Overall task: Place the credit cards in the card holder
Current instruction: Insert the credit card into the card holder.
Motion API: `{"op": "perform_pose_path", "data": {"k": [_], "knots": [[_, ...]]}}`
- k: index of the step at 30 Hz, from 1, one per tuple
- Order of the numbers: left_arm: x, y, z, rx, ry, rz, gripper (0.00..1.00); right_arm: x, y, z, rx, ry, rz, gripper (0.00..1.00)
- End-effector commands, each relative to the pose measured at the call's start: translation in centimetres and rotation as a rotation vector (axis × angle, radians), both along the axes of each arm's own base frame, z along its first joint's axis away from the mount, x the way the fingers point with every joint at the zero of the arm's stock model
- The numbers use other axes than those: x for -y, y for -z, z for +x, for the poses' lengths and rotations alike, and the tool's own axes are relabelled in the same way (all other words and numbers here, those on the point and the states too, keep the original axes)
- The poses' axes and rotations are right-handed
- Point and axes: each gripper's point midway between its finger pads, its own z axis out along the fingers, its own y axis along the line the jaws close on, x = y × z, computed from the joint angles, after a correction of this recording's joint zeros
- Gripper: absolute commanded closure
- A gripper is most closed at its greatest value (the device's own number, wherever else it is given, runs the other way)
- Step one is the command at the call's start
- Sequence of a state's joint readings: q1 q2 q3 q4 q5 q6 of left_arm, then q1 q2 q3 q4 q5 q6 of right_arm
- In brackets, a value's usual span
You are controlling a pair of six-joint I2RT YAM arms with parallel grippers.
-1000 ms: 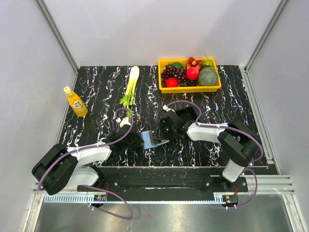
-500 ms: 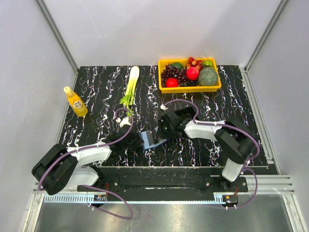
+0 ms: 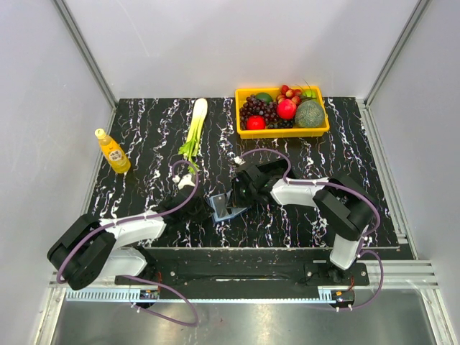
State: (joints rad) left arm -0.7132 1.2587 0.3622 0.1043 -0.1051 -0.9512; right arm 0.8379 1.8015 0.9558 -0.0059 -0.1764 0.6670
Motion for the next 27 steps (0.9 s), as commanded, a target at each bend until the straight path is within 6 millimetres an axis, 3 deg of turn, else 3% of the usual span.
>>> {"op": "perform_pose_path", "data": {"k": [1, 4, 8, 17, 23, 27], "knots": [[-5.4, 5.7, -5.4, -0.223, 0.014, 0.245, 0.93, 1.1, 2.5, -2.4, -0.05, -0.045, -0.103, 0.84], [-5.5, 5.8, -5.5, -0.223, 0.012, 0.245, 0.93, 1.6, 1.5, -2.1, -0.025, -0.014, -0.105, 0.69], [-5.4, 5.7, -5.5, -0.223, 0.012, 0.244, 0.93, 1.6, 0.4, -1.7, -0.001, 0.003, -0.089, 0.6], [-5.5, 5.7, -5.5, -0.22, 0.011, 0.241, 0.93, 0.5, -0.9, -1.8, -0.009, 0.007, -0.017, 0.57], [-5.4, 5.7, -5.5, -0.224, 0.015, 0.243, 0.93, 0.4, 0.8, -1.8, -0.045, 0.007, -0.053, 0.55], [-5.4, 5.6, -5.5, -0.219, 0.015, 0.243, 0.93, -0.3, 0.8, -2.3, -0.06, -0.02, -0.012, 0.63]]}}
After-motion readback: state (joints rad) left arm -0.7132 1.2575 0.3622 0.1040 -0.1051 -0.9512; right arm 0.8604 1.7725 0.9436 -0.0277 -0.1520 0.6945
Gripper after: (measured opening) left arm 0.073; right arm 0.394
